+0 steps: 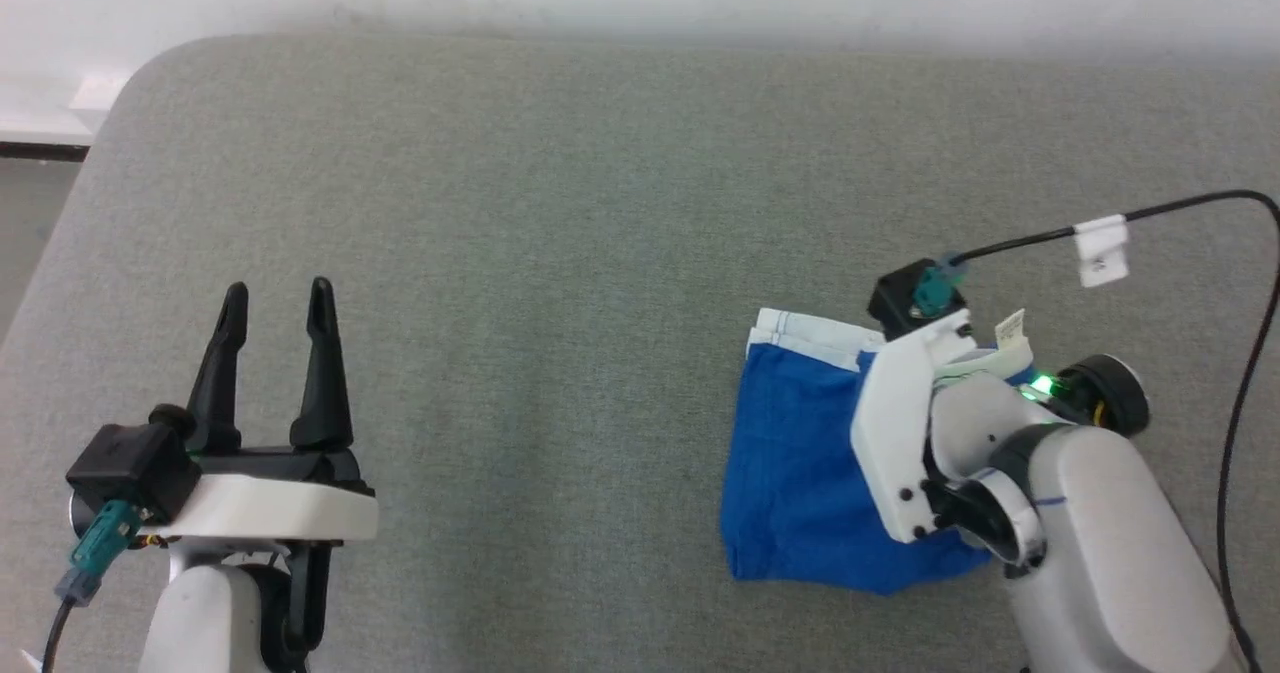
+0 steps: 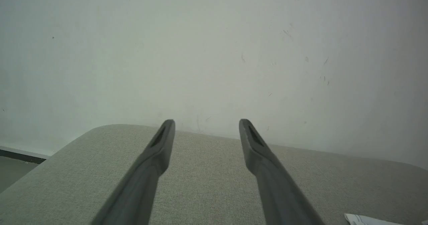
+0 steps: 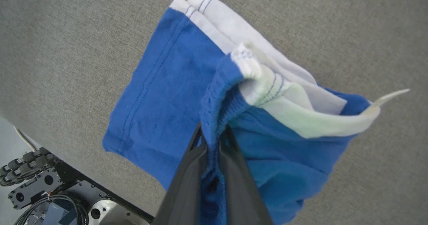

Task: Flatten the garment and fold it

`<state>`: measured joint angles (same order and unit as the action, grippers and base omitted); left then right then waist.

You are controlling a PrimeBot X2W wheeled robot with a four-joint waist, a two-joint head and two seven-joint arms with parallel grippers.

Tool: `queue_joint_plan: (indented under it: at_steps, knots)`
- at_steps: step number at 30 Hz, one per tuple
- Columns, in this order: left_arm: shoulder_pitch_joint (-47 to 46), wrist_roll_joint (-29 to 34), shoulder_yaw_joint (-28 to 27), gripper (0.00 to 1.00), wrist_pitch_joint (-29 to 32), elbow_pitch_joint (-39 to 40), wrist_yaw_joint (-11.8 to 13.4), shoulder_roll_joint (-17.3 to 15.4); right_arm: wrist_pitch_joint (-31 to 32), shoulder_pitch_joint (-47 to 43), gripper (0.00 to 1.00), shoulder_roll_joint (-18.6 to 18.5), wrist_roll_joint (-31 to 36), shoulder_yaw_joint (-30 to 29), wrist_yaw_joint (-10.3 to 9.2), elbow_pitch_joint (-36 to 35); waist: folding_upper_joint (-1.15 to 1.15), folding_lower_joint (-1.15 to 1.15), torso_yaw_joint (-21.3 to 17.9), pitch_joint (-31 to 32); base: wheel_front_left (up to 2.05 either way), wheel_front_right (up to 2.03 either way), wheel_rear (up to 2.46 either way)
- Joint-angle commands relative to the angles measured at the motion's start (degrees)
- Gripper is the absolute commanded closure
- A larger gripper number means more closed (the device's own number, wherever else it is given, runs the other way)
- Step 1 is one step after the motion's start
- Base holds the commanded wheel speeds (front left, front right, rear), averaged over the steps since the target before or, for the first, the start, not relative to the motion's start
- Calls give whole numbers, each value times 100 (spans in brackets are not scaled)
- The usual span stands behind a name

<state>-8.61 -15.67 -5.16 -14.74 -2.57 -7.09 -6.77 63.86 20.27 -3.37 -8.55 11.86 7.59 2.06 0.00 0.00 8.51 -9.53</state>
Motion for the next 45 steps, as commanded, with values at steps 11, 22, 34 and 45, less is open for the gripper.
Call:
queue_joint_plan:
  at_steps: [11,22,34,45]
  knots:
    - [-64,-118,133,0,-26,-101,-39,11,-510,549,100,47,-159,573,-10,1311,0,0,303,-200,0,0,0]
    - [-52,-103,122,0,-26,-126,-39,-4,-1263,757,0,48,-624,1053,-10,1833,0,0,133,-161,0,0,0]
    - [83,-17,13,0,-26,-24,-39,-96,-1128,517,0,49,-835,882,-10,389,0,0,-482,101,0,0,0]
    - [38,24,109,0,-26,25,-39,-131,-885,-162,0,49,221,-599,-10,-433,0,0,-639,23,0,0,0]
